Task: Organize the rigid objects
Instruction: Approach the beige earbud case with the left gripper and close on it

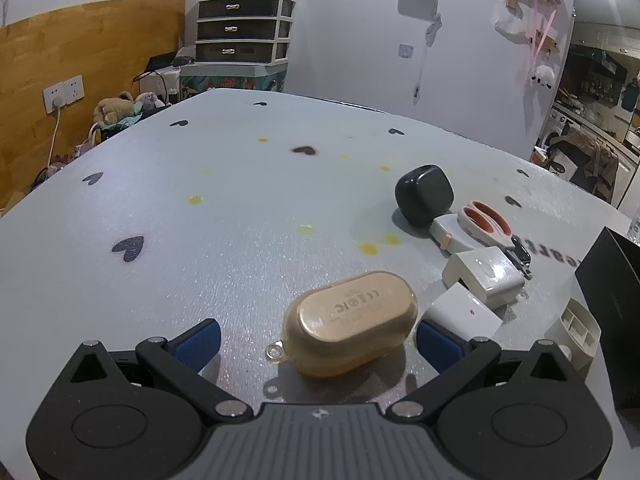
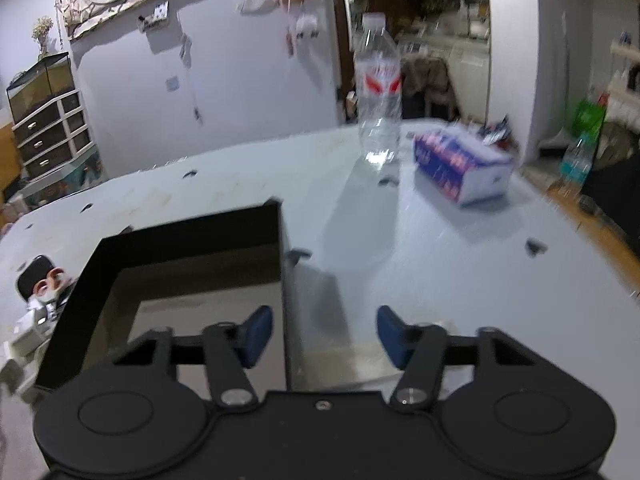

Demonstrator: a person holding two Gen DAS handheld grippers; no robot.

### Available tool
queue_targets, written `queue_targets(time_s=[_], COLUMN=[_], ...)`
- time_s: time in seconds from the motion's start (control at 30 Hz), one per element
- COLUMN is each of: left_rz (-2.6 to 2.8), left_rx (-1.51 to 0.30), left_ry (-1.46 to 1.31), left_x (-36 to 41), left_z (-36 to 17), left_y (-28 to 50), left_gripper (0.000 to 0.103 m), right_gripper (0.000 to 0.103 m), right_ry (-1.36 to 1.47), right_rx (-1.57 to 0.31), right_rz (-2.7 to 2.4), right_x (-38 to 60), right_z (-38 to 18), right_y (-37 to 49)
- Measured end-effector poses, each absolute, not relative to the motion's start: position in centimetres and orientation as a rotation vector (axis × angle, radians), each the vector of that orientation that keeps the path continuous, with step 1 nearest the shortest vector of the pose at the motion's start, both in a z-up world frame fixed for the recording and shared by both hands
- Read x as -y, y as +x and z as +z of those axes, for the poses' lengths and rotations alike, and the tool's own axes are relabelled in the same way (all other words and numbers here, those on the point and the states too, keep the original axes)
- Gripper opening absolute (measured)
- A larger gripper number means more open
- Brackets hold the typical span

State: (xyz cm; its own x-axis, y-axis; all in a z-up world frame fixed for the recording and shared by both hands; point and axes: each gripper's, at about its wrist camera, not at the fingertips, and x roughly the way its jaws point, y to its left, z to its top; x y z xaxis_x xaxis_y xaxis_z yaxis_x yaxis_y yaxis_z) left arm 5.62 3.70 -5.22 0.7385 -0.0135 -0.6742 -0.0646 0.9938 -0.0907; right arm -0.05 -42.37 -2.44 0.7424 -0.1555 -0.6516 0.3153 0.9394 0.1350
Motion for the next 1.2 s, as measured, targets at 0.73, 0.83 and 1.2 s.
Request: queue_targets(time_s=[0.73,0.83,1.2], left_rz=[0.003,-0.008,-0.066], left_rx=[-0.739,-0.733,-0.727], left_ry=[-0.127,-0.131,-0.106], left_x=[-3.8,-3.8,-3.1], left_z=[-5.9,-5.8,-5.7], left_y=[6.8,6.8,6.5], left_gripper=[0.100,0.096,0.076], right_gripper=[0.005,0.005,0.006], right_ry=[0.248,0.254,0.270], right_rx=[-0.775,-0.762,-0.737], right_rz=[-0.224,-0.228,-0.233], right_x=[41.2,41.3,41.3], right_z=[-4.9,-5.1,-5.3], right_y=[1.8,1.7,1.4])
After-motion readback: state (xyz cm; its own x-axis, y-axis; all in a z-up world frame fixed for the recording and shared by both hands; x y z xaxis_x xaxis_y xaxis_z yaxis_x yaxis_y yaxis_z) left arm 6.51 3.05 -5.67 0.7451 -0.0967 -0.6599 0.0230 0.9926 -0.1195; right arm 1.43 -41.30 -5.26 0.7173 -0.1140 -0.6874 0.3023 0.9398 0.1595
